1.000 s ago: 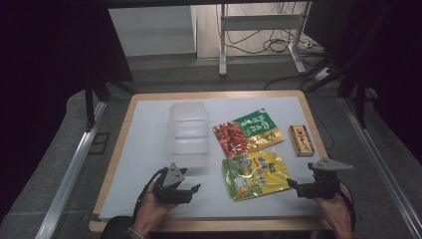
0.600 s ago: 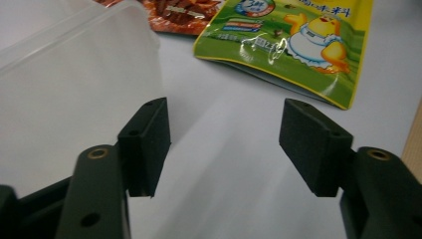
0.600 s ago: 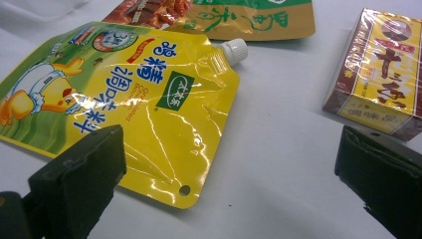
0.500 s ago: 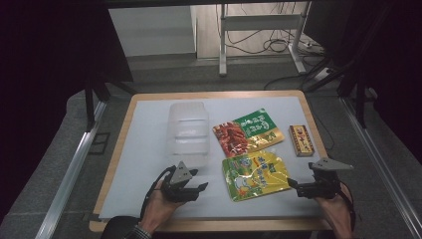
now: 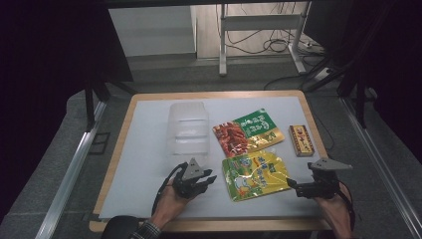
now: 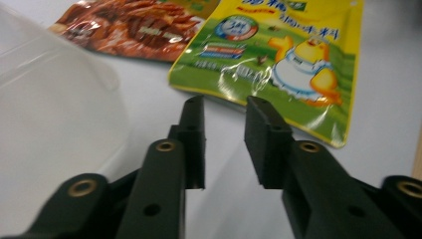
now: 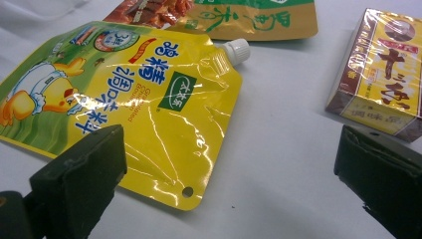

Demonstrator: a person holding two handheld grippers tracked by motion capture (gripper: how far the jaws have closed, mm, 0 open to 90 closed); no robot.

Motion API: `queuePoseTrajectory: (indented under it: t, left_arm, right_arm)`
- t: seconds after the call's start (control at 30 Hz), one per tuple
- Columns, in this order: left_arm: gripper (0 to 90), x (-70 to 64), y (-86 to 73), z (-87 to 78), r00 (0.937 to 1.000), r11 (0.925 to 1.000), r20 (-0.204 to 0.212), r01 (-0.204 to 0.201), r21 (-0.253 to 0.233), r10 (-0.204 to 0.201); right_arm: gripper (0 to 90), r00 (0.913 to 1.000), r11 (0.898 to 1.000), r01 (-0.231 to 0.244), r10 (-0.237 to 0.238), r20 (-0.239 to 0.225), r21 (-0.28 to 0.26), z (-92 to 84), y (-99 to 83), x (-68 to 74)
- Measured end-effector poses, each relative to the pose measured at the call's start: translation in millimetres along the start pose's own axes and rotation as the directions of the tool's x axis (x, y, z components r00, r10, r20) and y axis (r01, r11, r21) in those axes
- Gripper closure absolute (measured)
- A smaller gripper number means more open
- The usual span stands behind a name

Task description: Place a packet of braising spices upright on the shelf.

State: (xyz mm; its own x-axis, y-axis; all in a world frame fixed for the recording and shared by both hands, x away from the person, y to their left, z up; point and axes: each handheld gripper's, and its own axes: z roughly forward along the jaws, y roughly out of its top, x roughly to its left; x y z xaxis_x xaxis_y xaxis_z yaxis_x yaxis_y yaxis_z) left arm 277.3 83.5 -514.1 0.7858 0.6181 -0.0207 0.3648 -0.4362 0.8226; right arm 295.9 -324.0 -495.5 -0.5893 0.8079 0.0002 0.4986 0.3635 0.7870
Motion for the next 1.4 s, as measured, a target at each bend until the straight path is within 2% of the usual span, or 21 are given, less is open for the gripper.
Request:
queuePoseTrajectory:
  t: [0.1, 0.2, 0.33, 0.5, 0.67, 0.8, 1.03, 1.1, 1.13, 1.27, 1.4]
  left_arm:
    - [78.6, -2.0, 2.2, 6.3, 0.9998, 0.9999, 0.015, -0.011, 0.013, 0.011]
    - [84.7, -7.6, 6.8, 17.4, 0.9989, 0.9984, 0.023, -0.042, 0.038, 0.041]
    - [89.6, -10.9, 11.8, 25.3, 0.9985, 0.9980, 0.027, -0.048, 0.041, 0.047]
    - [89.7, -11.5, 17.0, 33.3, 0.9978, 0.9982, 0.048, -0.047, 0.036, 0.045]
    - [89.8, -13.2, 20.9, 48.5, 0.9957, 0.9966, 0.057, -0.075, 0.034, 0.073]
    - [89.8, -17.3, 23.7, 54.0, 0.9946, 0.9964, 0.063, -0.083, 0.019, 0.082]
    - [89.7, -18.0, 22.5, 63.7, 0.9921, 0.9930, 0.065, -0.110, 0.042, 0.108]
    - [89.8, -16.6, 21.6, 64.6, 0.9926, 0.9942, 0.074, -0.099, 0.041, 0.096]
    - [89.8, -16.5, 20.9, 65.6, 0.9927, 0.9931, 0.070, -0.102, 0.058, 0.098]
    - [90.0, -16.7, 18.3, 66.4, 0.9919, 0.9905, 0.058, -0.117, 0.073, 0.113]
    - [90.0, -20.0, 15.5, 66.9, 0.9883, 0.9840, 0.018, -0.152, 0.093, 0.151]
  right_arm:
    - [0.0, 1.0000, 1.000, -0.001, 0.001, -0.002, 0.004, 0.5, -0.1, 0.0]
    - [0.1, 1.0000, 1.000, 0.002, -0.002, -0.005, 0.010, 0.9, -0.2, 0.2]
    - [0.2, 1.0000, 1.000, 0.005, -0.005, -0.008, 0.013, 1.3, -0.3, 0.4]
    - [0.2, 0.9999, 1.000, 0.004, -0.004, -0.011, 0.015, 1.8, -0.4, 0.6]
    - [0.2, 0.9999, 1.000, 0.007, -0.006, -0.016, 0.024, 3.6, -1.0, 0.5]
    - [0.3, 0.9998, 1.000, 0.008, -0.008, -0.019, 0.026, 4.2, -1.0, 0.7]
    - [0.3, 0.9997, 0.999, 0.010, -0.009, -0.024, 0.031, 5.2, -0.8, 1.4]
    - [0.3, 0.9996, 0.999, 0.011, -0.010, -0.027, 0.033, 5.9, -0.9, 1.8]
    - [0.3, 0.9995, 0.999, 0.012, -0.011, -0.031, 0.035, 6.2, -1.0, 2.2]
    - [0.3, 0.9993, 0.999, 0.013, -0.012, -0.036, 0.039, 6.7, -0.9, 2.9]
    - [0.5, 0.9984, 0.999, 0.010, -0.007, -0.056, 0.048, 9.0, -1.0, 4.4]
